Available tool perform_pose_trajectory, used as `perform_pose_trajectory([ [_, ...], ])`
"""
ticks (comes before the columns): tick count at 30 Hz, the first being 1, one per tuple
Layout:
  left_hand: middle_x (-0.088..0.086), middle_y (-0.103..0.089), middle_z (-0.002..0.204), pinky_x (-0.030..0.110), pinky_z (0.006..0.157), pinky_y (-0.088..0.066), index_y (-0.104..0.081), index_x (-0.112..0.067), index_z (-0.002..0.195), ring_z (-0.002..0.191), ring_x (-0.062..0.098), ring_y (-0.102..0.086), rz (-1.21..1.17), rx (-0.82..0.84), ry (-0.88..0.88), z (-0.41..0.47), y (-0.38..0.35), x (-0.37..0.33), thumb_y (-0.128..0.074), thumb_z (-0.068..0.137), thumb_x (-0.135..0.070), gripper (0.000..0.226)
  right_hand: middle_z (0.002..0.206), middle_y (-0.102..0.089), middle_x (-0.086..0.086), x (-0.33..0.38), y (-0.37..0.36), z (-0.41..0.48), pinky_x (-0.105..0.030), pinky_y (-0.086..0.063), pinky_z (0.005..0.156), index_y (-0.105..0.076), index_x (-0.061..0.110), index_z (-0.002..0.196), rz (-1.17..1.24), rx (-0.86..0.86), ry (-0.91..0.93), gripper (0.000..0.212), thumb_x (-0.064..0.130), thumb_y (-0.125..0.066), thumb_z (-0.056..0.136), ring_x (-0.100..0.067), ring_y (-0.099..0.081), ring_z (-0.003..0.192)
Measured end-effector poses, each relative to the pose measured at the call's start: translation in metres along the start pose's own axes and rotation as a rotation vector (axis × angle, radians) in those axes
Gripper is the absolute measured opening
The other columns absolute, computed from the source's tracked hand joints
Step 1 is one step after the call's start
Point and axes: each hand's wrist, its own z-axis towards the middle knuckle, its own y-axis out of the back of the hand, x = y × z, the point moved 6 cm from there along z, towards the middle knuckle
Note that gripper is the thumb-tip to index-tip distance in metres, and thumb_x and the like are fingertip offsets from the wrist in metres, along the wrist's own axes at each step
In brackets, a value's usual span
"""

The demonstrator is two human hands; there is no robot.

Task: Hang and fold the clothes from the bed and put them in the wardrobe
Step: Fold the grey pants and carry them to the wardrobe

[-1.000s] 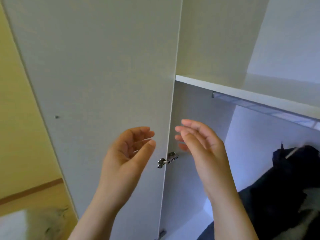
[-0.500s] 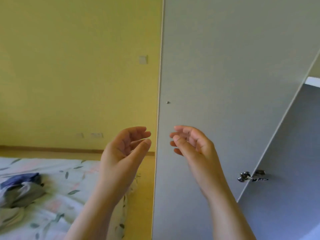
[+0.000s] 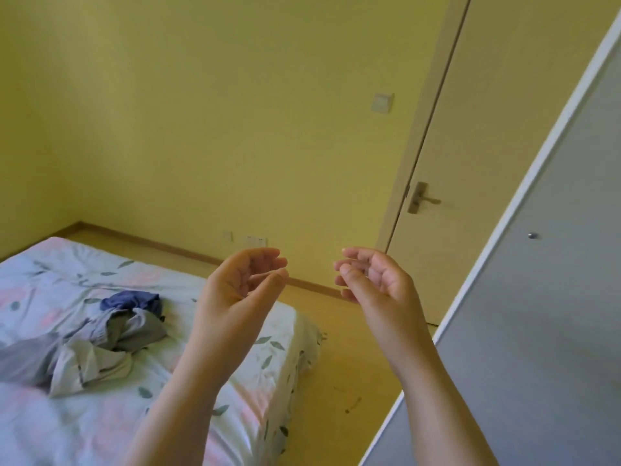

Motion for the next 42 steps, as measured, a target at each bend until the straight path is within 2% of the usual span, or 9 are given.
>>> perform_pose_trajectory([
  [6,-0.010,-0.074,0.098,0.015,0.069,-0.054,-0.066,-0.026,0.107,0.088,0.003,-0.069,0.053,-0.019,0.063,0.043,0.021,0.038,-0.067,0.088,-0.017,0.021,0.103,-0.071,0.001,-0.035,-0.034,0.044,-0.047,-0.053,0.094,-0.066,0.025,0.107,0.004,0.041,-0.062,0.014,0.025,-0.062,0.094,-0.015,-0.068,0.092],
  [11,-0.007,-0.073,0.102,0.014,0.070,-0.053,-0.063,-0.025,0.112,0.090,0.004,-0.069,0.036,-0.126,0.062,0.083,0.019,0.058,-0.067,0.088,-0.014,0.027,0.104,-0.071,0.001,-0.052,-0.047,0.098,-0.044,-0.054,0.093,-0.066,0.026,0.107,0.002,0.131,-0.056,0.014,0.025,-0.060,0.094,-0.014,-0.068,0.093],
  [19,-0.016,-0.072,0.097,0.010,0.065,-0.050,-0.061,-0.028,0.111,0.085,0.000,-0.068,0.121,-0.255,0.065,0.148,0.008,0.084,-0.068,0.087,-0.016,0.028,0.102,-0.071,-0.003,-0.083,-0.072,0.191,-0.045,-0.053,0.095,-0.066,0.021,0.107,0.063,0.268,-0.069,0.014,0.019,-0.060,0.094,-0.019,-0.067,0.096],
  [26,-0.008,-0.073,0.100,0.009,0.064,-0.049,-0.062,-0.025,0.113,0.085,0.002,-0.068,0.101,-0.359,0.090,0.216,0.033,0.115,-0.068,0.087,-0.015,0.028,0.105,-0.071,-0.008,-0.116,-0.118,0.267,-0.039,-0.056,0.090,-0.066,0.020,0.107,0.069,0.343,-0.108,0.014,0.017,-0.059,0.095,-0.021,-0.068,0.092],
  [34,-0.009,-0.072,0.102,0.013,0.066,-0.051,-0.063,-0.028,0.110,0.089,0.004,-0.069,0.115,-0.367,0.072,0.320,0.069,0.139,-0.067,0.088,-0.018,0.025,0.102,-0.072,-0.004,-0.133,-0.178,0.358,-0.046,-0.054,0.093,-0.066,0.023,0.106,0.042,0.348,-0.068,0.013,0.020,-0.061,0.094,-0.022,-0.068,0.095],
  [39,-0.008,-0.073,0.102,0.021,0.075,-0.051,-0.064,-0.027,0.109,0.092,0.007,-0.069,0.136,-0.329,0.127,0.367,0.073,0.165,-0.067,0.088,-0.017,0.024,0.102,-0.072,-0.006,-0.156,-0.198,0.403,-0.045,-0.054,0.092,-0.066,0.023,0.105,0.032,0.348,-0.094,0.013,0.020,-0.061,0.094,-0.023,-0.068,0.094],
  [42,-0.010,-0.073,0.100,0.018,0.071,-0.051,-0.065,-0.027,0.110,0.090,0.004,-0.069,0.164,-0.357,0.118,0.393,0.082,0.173,-0.067,0.088,-0.017,0.024,0.102,-0.072,-0.007,-0.169,-0.208,0.428,-0.045,-0.054,0.092,-0.066,0.022,0.105,0.038,0.357,-0.100,0.013,0.018,-0.061,0.094,-0.023,-0.068,0.094],
])
